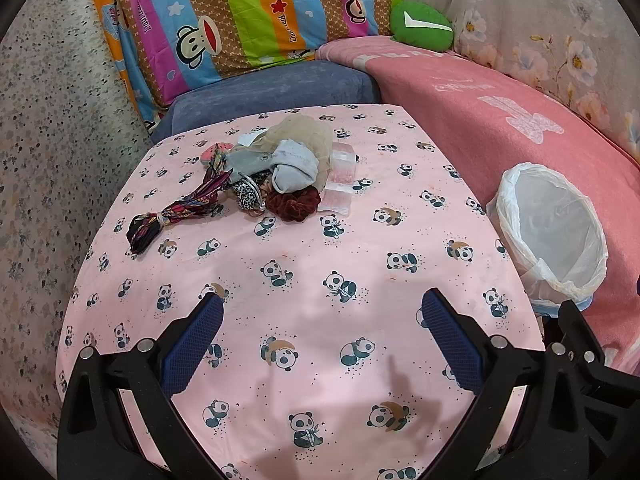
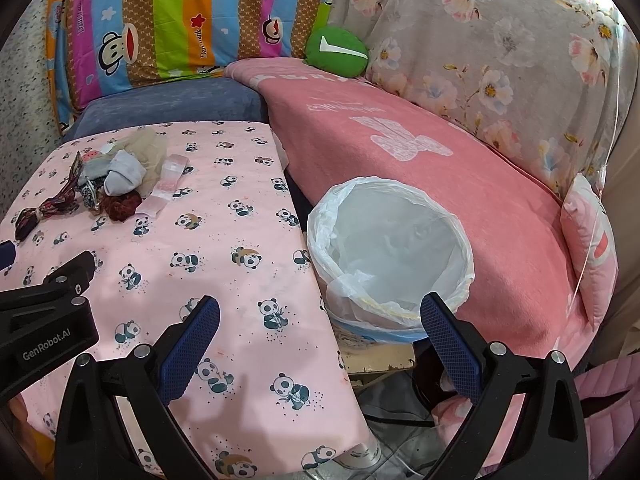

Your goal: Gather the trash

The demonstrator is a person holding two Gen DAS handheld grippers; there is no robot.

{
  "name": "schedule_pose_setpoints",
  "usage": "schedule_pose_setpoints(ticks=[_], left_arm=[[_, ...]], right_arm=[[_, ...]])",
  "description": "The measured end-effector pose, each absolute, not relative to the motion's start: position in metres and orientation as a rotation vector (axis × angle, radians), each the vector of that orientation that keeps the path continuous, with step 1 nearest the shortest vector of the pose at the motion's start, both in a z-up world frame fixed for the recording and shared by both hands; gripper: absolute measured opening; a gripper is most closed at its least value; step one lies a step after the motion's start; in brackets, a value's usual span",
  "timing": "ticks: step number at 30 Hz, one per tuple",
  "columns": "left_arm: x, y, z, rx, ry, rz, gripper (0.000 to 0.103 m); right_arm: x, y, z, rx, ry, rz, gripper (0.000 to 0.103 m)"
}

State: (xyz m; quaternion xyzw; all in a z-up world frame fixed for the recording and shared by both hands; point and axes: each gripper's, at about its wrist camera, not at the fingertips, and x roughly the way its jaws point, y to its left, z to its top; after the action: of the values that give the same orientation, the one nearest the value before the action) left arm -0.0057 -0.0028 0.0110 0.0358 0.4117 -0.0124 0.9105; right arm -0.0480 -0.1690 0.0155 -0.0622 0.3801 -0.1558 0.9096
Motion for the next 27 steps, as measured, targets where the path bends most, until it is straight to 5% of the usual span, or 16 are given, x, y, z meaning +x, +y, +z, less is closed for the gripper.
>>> schedule_pose_setpoints(ticks=[27], left_arm=[[-0.0065, -0.0029, 0.0114, 0.075, 0.846, -0.024, 0.095]], right_arm=[[-0.0494, -0.1717, 0.0145, -0.13, 0.784, -0.323, 0.096]])
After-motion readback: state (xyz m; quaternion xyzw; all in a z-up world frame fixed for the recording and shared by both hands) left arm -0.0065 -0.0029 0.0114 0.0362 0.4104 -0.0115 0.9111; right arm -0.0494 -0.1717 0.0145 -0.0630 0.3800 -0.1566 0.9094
